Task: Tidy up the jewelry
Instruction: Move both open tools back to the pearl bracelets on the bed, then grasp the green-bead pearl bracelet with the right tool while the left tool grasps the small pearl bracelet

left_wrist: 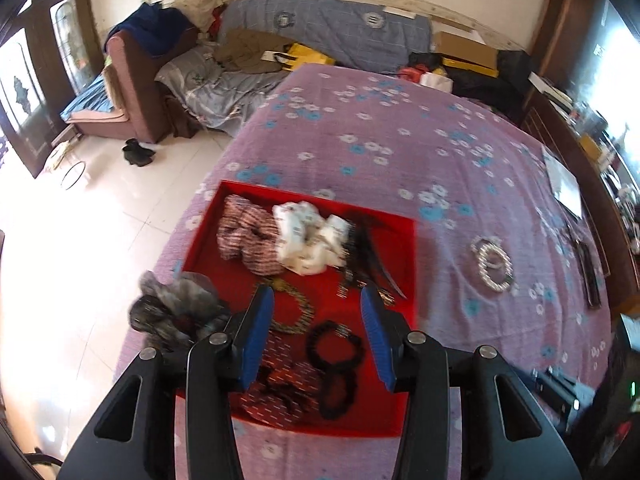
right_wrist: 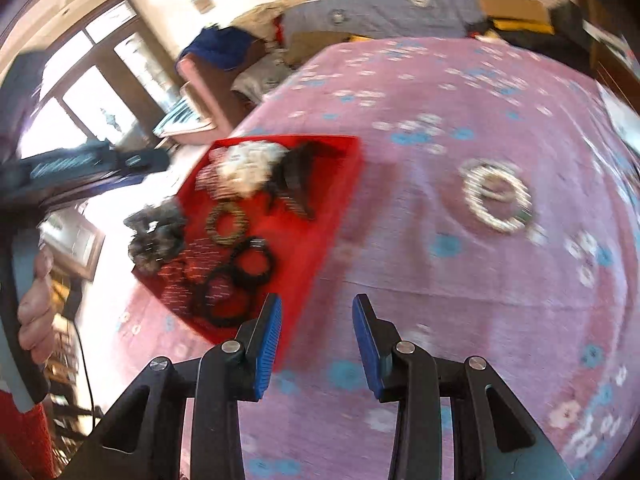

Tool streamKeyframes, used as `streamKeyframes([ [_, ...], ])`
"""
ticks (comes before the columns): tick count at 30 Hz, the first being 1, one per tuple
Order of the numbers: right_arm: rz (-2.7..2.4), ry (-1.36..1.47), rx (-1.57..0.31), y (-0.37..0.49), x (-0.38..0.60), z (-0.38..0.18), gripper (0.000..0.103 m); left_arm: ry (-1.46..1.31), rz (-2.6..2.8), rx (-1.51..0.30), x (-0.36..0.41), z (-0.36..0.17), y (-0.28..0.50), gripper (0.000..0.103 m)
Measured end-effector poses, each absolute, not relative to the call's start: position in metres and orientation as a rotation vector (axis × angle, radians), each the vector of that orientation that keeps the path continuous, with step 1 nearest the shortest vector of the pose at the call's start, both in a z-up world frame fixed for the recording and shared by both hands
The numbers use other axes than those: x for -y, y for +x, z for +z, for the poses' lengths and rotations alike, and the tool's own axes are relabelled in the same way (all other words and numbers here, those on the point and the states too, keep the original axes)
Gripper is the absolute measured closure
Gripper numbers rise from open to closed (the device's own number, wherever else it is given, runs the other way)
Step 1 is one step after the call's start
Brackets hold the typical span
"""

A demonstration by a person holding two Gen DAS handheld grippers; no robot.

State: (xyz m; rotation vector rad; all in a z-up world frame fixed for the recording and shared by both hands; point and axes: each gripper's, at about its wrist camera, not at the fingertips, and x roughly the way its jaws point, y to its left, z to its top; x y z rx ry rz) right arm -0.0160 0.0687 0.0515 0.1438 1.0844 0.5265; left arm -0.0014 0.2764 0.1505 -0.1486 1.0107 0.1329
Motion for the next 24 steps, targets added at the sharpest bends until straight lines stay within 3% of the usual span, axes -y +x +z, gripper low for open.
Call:
streamKeyframes([
  [9, 0.294, 0.25, -1.087, 0.034, 0.033, 0.04, 0.064, -0.199, 0.033, -1.032, -0.234, 0.136, -0.008, 0.059],
  [16, 0.257, 0.24, -1.082, 0.084, 0.043, 0.031, 0.066, -0.165, -0.016, -1.063, -0.202, 0.122, -0.003, 0.059],
  [23, 0.273, 0.146, -1.107, 0.108, 0.012, 0.003, 0.077, -0.158, -0.025, -1.08, -0.19, 0.117, 0.01, 0.059],
  [24, 0.266, 0.128, -1.106, 0.109, 0.011, 0.003, 0.083, -0.158, -0.026, -1.081, -0.189, 0.117, 0.014, 0.059],
])
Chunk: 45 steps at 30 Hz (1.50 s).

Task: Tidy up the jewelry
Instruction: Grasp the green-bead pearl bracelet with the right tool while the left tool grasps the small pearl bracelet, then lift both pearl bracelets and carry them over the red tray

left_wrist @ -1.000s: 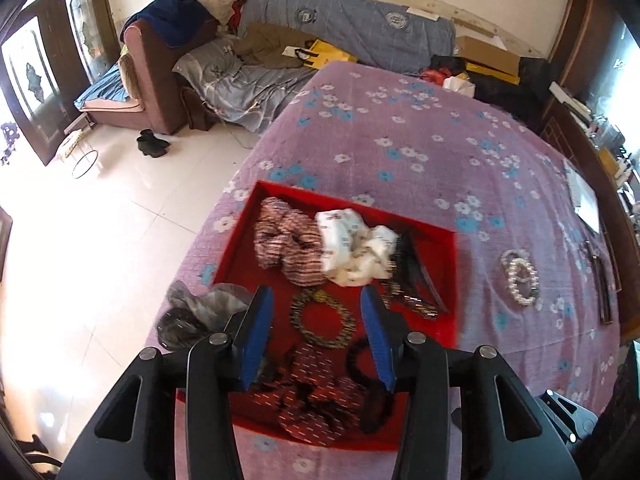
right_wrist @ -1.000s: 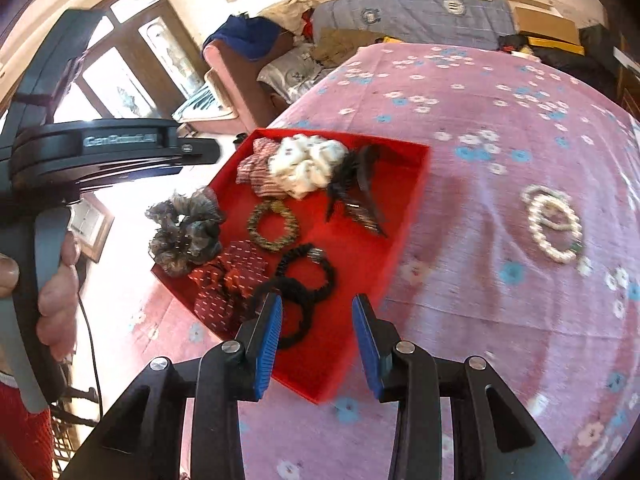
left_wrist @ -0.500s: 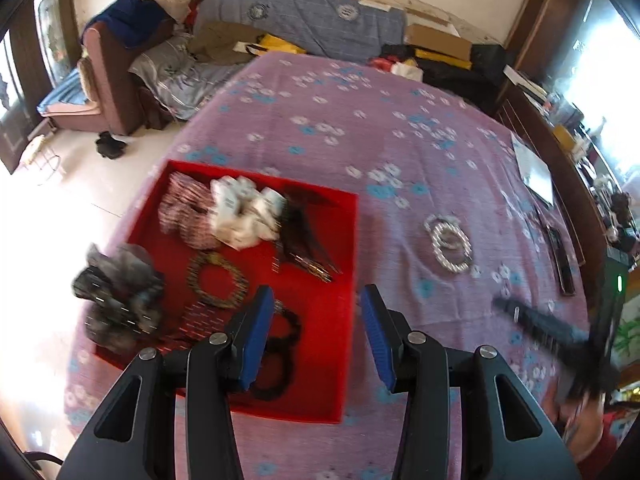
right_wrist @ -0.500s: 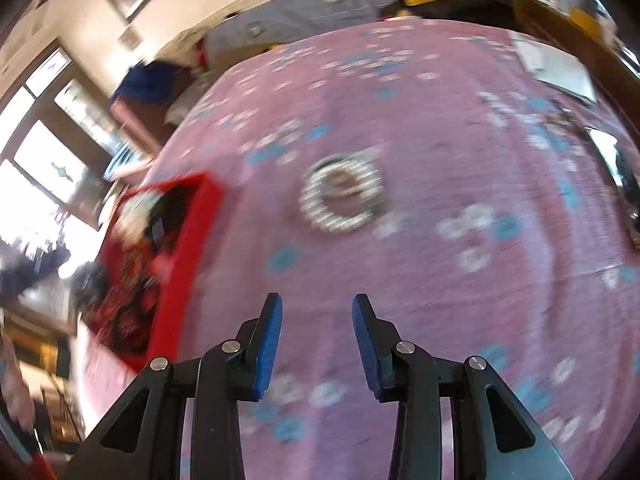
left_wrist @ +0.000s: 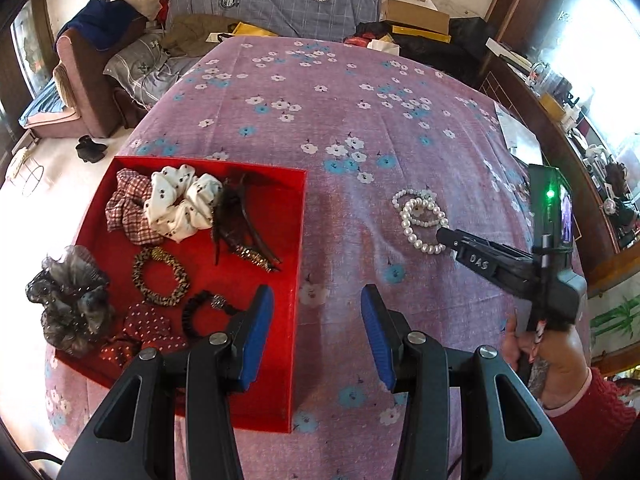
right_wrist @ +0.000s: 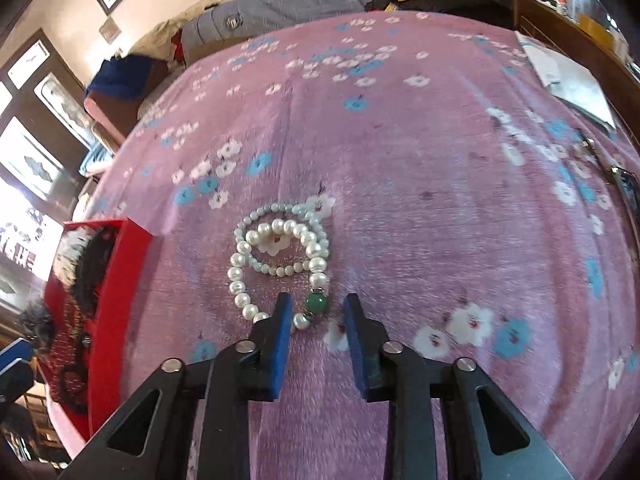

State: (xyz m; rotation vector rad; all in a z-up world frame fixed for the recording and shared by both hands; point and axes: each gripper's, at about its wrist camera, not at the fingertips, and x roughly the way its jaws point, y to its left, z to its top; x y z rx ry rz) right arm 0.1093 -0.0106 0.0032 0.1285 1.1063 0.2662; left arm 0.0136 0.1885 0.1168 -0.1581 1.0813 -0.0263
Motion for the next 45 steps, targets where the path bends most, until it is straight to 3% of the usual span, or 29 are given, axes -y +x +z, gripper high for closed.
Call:
streamKeyframes([
  [2, 0.258, 0.093, -1.1, 0.11, 0.006, 0.003, 0.091, -0.155, -0.03, -1.085, -0.186, 0.115, 0.021, 0.059],
  [6, 0.228, 0.028, -1.103, 0.1, 0.012, 0.003, 0.091, -0.136, -0.039, -1.087, -0.175, 0.111, 0.039, 0.059],
  [21, 0.176, 0.195, -1.135, 0.051, 0.102, 0.001, 0.09, -0.036, -0.168, -1.158, -0.091, 0.051, 0.14, 0.059],
  [34, 0.239, 0.269, -1.105, 0.058, 0.105, -0.002, 0.09, 0.066, -0.21, -1.156, -0.069, 0.025, 0.162, 0.06],
  [36, 0.24, 0.274, -1.103, 0.06, 0.105, -0.002, 0.09, 0.093, -0.196, -1.146, -0.066, 0.026, 0.16, 0.069],
  [37, 0.238, 0.273, -1.102, 0.06, 0.105, -0.002, 0.09, 0.116, -0.184, -1.134, -0.063, 0.027, 0.159, 0.091],
  [38, 0.234, 0.265, -1.099, 0.061, 0.103, -0.002, 0.09, 0.119, -0.19, -1.137, -0.061, 0.026, 0.157, 0.098],
  [45, 0.251, 0.229, -1.078, 0.063, 0.094, 0.007, 0.091, 0.067, -0.223, -1.13, -0.058, 0.04, 0.141, 0.098],
])
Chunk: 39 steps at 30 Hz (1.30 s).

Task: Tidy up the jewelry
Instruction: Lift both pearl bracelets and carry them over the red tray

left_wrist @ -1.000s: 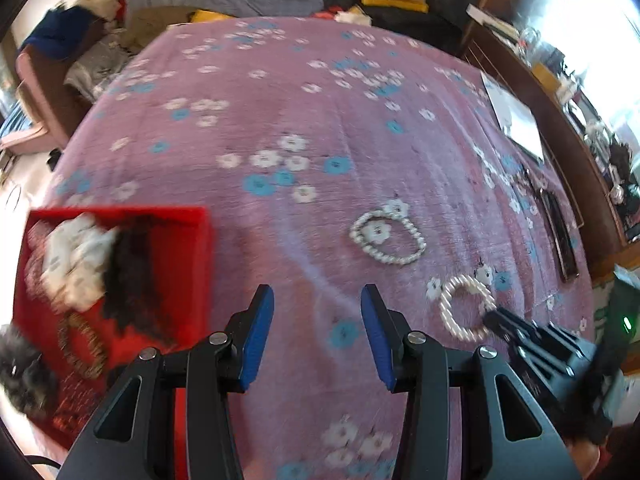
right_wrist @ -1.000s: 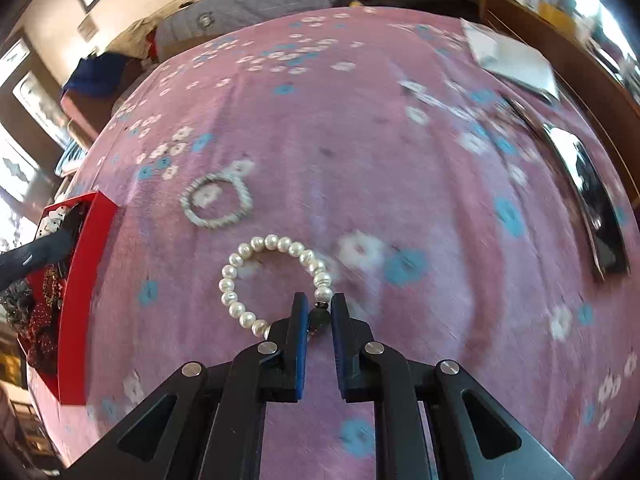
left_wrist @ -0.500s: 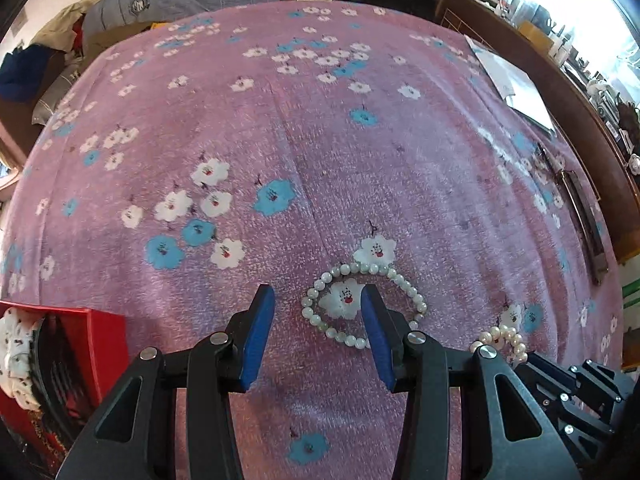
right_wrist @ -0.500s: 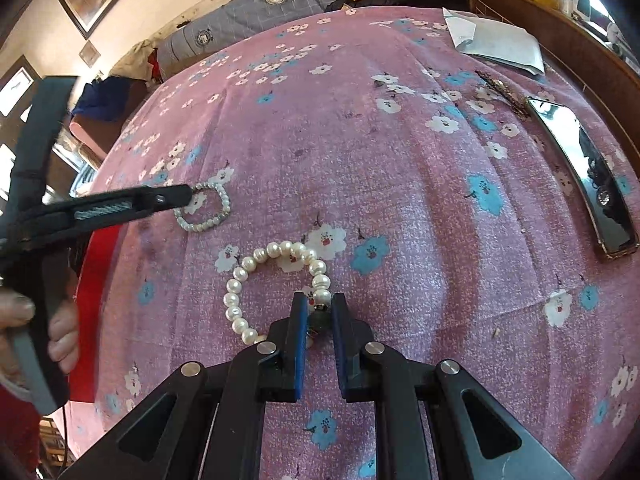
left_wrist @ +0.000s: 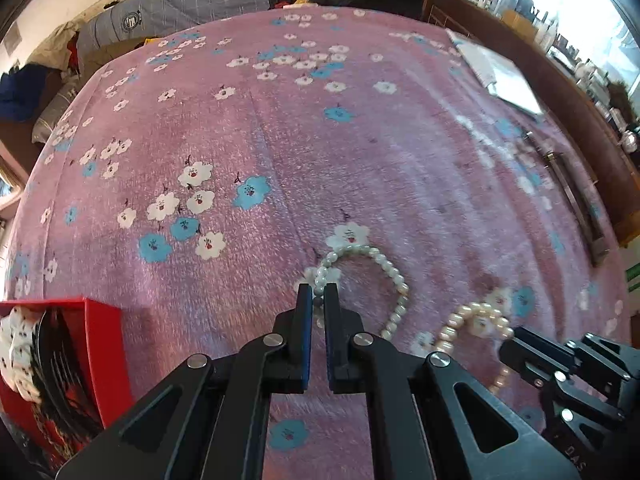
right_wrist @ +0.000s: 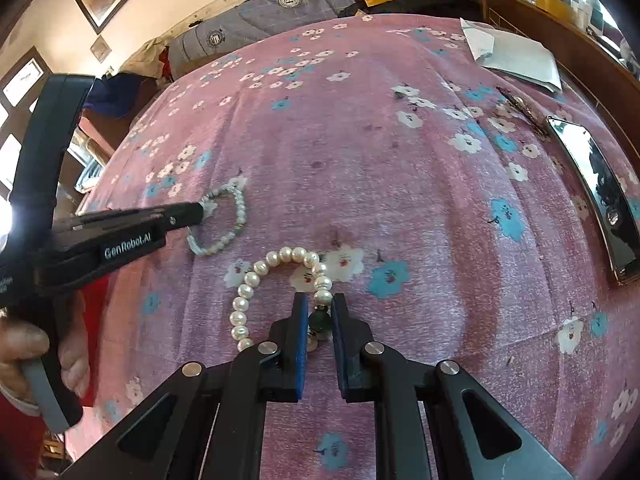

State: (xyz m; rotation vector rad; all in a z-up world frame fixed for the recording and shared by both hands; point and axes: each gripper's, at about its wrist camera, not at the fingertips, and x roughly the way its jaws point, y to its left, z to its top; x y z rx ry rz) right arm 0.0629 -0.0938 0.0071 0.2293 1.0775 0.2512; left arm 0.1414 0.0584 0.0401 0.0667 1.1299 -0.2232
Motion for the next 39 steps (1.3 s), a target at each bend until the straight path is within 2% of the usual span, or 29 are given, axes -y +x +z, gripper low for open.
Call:
streamKeyframes([
  [10, 0.292, 0.29, -1.007, 0.05, 0.091, 0.047, 0.091, -0.003, -0.269, -1.035, -0.072, 0.102, 0.093, 0.098],
  [21, 0.313, 0.273, -0.961, 0.023, 0.074, 0.08, 0.091, -0.12, -0.242, -0.913, -0.124, 0.17, 0.028, 0.098],
  [39, 0.438, 0.186, -0.863, -0.029, 0.011, 0.141, 0.09, -0.181, -0.024, -0.815, -0.223, 0.224, -0.056, 0.098],
])
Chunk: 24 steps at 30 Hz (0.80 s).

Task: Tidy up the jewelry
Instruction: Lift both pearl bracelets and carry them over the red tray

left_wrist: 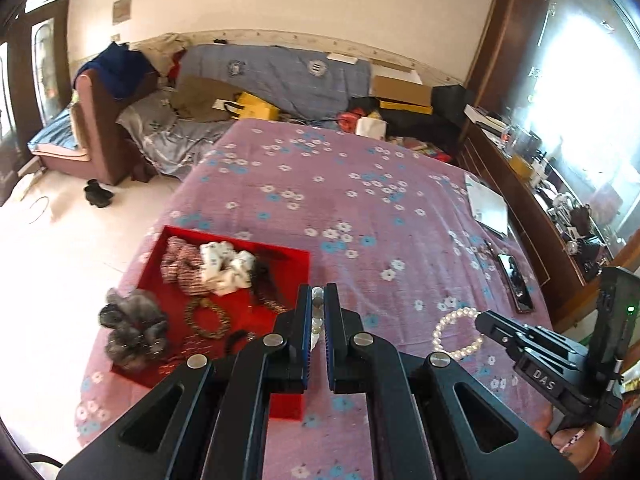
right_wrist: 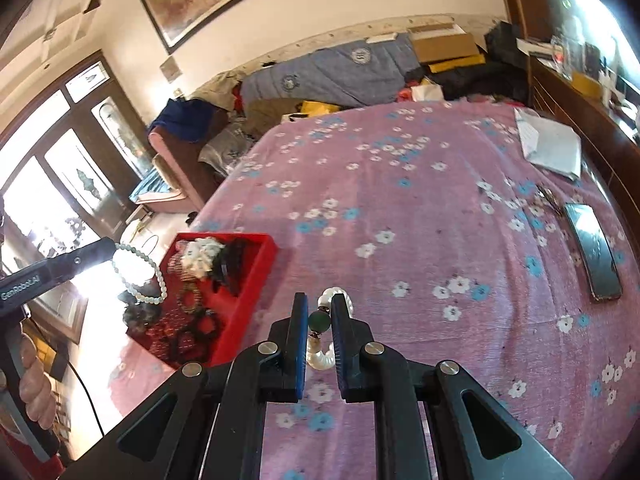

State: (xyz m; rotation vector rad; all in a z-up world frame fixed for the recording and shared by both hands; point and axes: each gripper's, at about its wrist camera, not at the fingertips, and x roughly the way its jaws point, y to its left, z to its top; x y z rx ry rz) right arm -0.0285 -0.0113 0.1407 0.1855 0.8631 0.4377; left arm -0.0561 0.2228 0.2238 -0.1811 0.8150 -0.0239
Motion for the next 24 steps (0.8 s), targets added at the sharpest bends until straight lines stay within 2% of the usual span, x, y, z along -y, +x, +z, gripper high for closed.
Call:
streamKeyframes([
  [24, 0.611, 0.047, -0.813, -0.066, -0.071, 0.175, 0.09, -0.067, 0.135, -0.785, -0.243, 0.236, -0.094, 0.098],
])
